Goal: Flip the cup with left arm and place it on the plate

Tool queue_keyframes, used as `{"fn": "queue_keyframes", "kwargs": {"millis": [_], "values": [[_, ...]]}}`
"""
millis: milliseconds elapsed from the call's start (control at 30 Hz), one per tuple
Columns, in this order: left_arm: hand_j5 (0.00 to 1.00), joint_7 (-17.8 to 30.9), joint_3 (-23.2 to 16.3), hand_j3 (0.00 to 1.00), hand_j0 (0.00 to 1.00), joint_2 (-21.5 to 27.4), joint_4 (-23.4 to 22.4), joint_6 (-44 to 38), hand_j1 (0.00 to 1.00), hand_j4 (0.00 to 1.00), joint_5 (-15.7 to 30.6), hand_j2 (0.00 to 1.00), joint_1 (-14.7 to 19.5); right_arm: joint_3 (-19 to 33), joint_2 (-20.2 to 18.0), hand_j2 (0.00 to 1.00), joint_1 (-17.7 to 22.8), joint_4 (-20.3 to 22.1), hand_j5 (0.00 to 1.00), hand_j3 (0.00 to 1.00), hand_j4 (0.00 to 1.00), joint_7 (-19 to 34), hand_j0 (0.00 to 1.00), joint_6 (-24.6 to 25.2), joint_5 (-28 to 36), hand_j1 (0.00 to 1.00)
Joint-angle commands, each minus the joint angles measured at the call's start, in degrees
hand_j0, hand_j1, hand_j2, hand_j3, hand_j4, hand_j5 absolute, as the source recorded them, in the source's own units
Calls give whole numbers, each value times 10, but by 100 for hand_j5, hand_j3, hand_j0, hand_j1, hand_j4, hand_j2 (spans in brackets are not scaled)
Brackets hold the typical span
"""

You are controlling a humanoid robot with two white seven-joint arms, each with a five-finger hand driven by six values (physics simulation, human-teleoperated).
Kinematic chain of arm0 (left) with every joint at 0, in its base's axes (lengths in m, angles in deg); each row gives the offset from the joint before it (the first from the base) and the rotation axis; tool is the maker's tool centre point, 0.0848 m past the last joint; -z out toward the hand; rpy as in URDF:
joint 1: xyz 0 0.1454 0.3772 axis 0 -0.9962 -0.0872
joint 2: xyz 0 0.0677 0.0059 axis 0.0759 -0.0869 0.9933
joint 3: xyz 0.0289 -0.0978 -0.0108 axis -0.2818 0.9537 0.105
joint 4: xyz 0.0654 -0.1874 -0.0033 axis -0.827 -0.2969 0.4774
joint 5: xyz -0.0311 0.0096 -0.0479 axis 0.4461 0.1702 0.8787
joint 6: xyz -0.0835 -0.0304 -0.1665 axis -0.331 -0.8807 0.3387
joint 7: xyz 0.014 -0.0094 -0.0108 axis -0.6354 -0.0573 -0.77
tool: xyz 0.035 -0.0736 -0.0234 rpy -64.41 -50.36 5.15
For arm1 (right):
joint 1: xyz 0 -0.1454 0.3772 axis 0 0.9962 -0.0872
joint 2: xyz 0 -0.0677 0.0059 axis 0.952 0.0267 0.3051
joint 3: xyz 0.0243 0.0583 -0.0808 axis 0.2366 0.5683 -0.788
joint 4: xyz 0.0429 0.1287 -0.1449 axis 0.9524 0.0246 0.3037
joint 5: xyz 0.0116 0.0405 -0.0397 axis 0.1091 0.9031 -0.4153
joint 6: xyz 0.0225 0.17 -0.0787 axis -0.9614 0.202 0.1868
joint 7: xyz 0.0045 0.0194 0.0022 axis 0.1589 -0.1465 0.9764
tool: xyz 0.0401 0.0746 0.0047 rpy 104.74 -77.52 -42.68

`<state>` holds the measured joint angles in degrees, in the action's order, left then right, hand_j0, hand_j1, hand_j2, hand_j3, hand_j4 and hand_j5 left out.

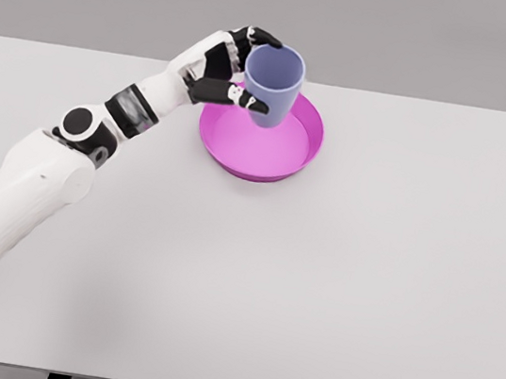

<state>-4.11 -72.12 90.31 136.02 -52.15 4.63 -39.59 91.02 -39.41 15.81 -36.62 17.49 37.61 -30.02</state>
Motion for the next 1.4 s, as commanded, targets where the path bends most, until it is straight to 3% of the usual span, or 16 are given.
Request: {"fn": "queue_keyframes", "kwargs": {"millis": [0,100,533,833,1233,1300,1367], "values": [[53,-23,0,53,53,-3,-17,18,53,53,4,53,0,0,0,100,0,0,100,100,100,0,100,0,0,100],[52,-48,0,52,52,-7,-37,18,52,52,-2,52,0,0,0,100,1,0,100,100,100,0,100,0,0,100],[53,-48,-10,53,53,-58,-115,11,53,53,-19,53,-3,0,0,100,1,0,100,100,100,0,100,0,0,100],[53,-48,-11,53,53,-68,-118,11,53,53,-19,53,-3,0,0,100,0,0,100,100,100,0,100,0,0,100],[55,-48,-11,55,55,-73,-156,11,55,55,-33,55,-3,0,0,100,1,0,100,100,100,0,100,0,0,100],[63,-48,-8,63,63,-73,-156,11,63,63,-43,63,-2,0,0,100,1,0,100,100,100,0,100,0,0,100],[78,-48,-8,78,78,-75,-156,12,78,78,-44,78,-2,0,0,100,1,0,100,100,100,0,100,0,0,100]]}}
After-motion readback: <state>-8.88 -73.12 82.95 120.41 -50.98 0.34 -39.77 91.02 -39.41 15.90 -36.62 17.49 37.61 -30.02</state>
